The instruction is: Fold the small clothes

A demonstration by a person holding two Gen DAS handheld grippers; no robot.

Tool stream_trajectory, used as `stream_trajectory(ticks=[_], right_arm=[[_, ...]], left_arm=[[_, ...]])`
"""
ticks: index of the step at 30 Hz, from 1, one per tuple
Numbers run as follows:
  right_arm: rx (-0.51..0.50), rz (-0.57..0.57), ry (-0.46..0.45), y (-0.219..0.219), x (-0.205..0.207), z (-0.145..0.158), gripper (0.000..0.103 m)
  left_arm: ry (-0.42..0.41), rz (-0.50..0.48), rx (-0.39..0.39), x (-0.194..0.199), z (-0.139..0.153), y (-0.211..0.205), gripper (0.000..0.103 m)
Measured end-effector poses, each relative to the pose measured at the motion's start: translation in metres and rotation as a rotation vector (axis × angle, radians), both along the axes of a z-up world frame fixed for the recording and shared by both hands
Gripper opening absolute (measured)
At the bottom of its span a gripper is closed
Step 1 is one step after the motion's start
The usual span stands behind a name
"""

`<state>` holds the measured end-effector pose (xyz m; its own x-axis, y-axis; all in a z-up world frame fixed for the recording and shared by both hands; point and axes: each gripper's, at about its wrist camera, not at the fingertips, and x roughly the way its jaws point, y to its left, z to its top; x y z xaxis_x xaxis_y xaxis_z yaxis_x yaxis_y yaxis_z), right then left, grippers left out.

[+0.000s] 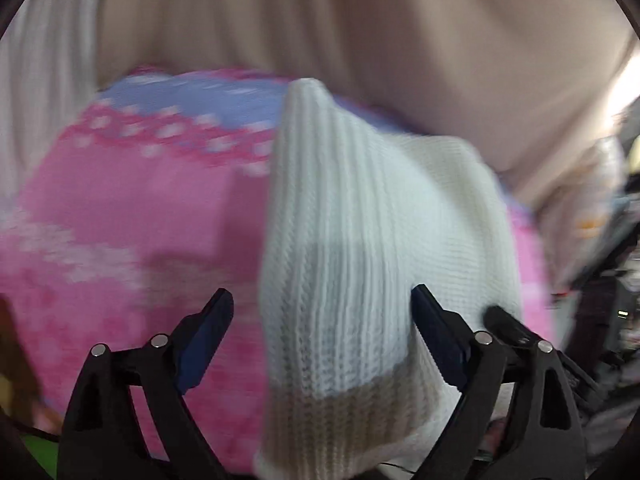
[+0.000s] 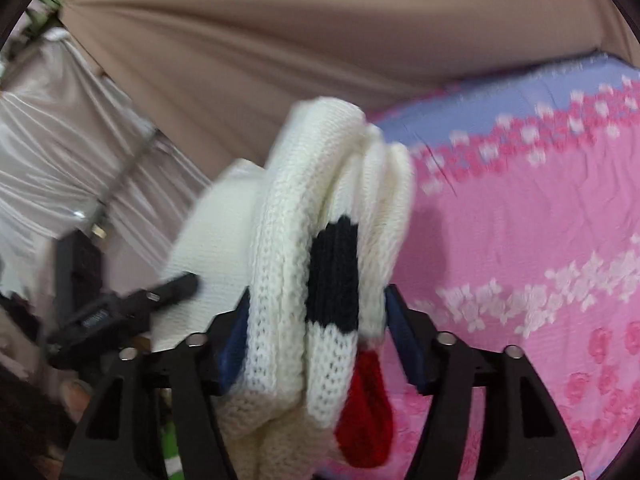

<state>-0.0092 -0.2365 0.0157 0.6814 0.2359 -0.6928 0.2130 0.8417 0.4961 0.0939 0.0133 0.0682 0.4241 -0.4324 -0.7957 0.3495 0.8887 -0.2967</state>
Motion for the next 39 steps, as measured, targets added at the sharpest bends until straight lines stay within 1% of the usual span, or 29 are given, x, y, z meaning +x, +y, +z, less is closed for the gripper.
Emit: stream_trajectory(ticks=[1,2,3,4,5,7,8,10,13,15,16,17,18,19,20,21,22,23,24,27,29,30,32,33,34,37,39], right_arm=[[-0.040,-0.040,0.098,0.004,0.007,-0.027,0.053],[-0.031,-0.064,0.183,0.008,0.008,-0.051,0.028],[0.028,-0.069,0.207,0.012,0.003,-0.062,0.021],[0.072,-0.078,0.187,0.018,-0.006,-0.063,0.020],[0.063,-0.088,0.163,0.025,-0.016,-0.058,0.020],[0.005,-0.079,0.142,0.042,-0.028,-0.045,0.020],[-0.007,-0.071,0.126,0.050,-0.032,-0.039,0.020],[-0.018,-0.049,0.098,0.063,-0.034,-0.029,0.020],[-0.078,-0.003,0.084,0.086,-0.021,-0.022,0.017],[-0.126,-0.002,0.138,0.088,-0.007,-0.040,0.016],[-0.162,-0.026,0.177,0.084,-0.002,-0.054,0.011],[-0.196,-0.053,0.232,0.074,0.003,-0.075,0.005],[-0.165,-0.056,0.243,0.063,0.003,-0.090,0.004],[-0.127,-0.069,0.220,0.057,0.000,-0.089,0.004],[-0.109,-0.084,0.223,0.055,-0.003,-0.082,0.004],[-0.123,-0.090,0.216,0.057,-0.007,-0.073,0.004],[-0.148,-0.093,0.198,0.061,-0.011,-0.062,0.005],[-0.175,-0.092,0.171,0.068,-0.017,-0.049,0.010],[-0.201,-0.095,0.142,0.074,-0.023,-0.038,0.012],[-0.263,-0.113,0.063,0.091,-0.040,-0.016,0.025],[-0.315,-0.153,0.010,0.101,-0.053,-0.007,0.056],[-0.339,-0.167,-0.013,0.104,-0.056,-0.004,0.059],[-0.400,-0.188,-0.044,0.113,-0.062,0.001,0.072],[-0.418,-0.185,-0.046,0.115,-0.062,0.001,0.075],[-0.428,-0.182,-0.043,0.116,-0.062,0.000,0.077],[-0.432,-0.173,-0.016,0.121,-0.062,-0.005,0.081],[-0.420,-0.167,0.003,0.124,-0.062,-0.012,0.081]], left_arm=[[0.012,0.030,0.052,0.008,-0.023,0.007,0.082],[0.062,0.080,0.101,0.014,-0.053,0.015,0.067],[0.126,0.100,0.103,0.017,-0.072,0.025,0.063],[0.194,0.102,0.056,0.014,-0.088,0.039,0.063],[0.206,0.110,0.033,0.010,-0.094,0.050,0.064],[0.190,0.103,0.032,-0.001,-0.098,0.060,0.064],[0.177,0.093,0.040,-0.006,-0.100,0.062,0.064],[0.150,0.062,0.052,-0.016,-0.098,0.057,0.064],[0.112,0.021,0.054,-0.020,-0.090,0.039,0.065],[0.091,-0.023,0.075,-0.023,-0.090,0.026,0.066],[0.082,-0.035,0.091,-0.021,-0.092,0.020,0.066],[0.065,-0.050,0.116,-0.022,-0.092,0.014,0.066],[0.053,-0.057,0.134,-0.023,-0.093,0.012,0.066],[0.050,-0.060,0.154,-0.025,-0.095,0.009,0.066],[0.052,-0.063,0.171,-0.027,-0.096,0.008,0.066],[0.049,-0.063,0.176,-0.030,-0.096,0.009,0.066],[0.042,-0.060,0.180,-0.031,-0.095,0.011,0.066],[0.028,-0.055,0.191,-0.032,-0.094,0.013,0.066],[0.015,-0.050,0.203,-0.034,-0.093,0.015,0.066],[-0.025,-0.033,0.241,-0.037,-0.092,0.016,0.067],[-0.056,-0.014,0.251,-0.040,-0.090,0.018,0.070],[-0.072,-0.005,0.250,-0.042,-0.088,0.019,0.071],[-0.114,0.022,0.262,-0.047,-0.085,0.021,0.073],[-0.134,0.033,0.271,-0.049,-0.084,0.021,0.076],[-0.155,0.040,0.280,-0.052,-0.083,0.021,0.078],[-0.197,0.059,0.297,-0.055,-0.080,0.021,0.080],[-0.212,0.068,0.283,-0.057,-0.078,0.023,0.081]])
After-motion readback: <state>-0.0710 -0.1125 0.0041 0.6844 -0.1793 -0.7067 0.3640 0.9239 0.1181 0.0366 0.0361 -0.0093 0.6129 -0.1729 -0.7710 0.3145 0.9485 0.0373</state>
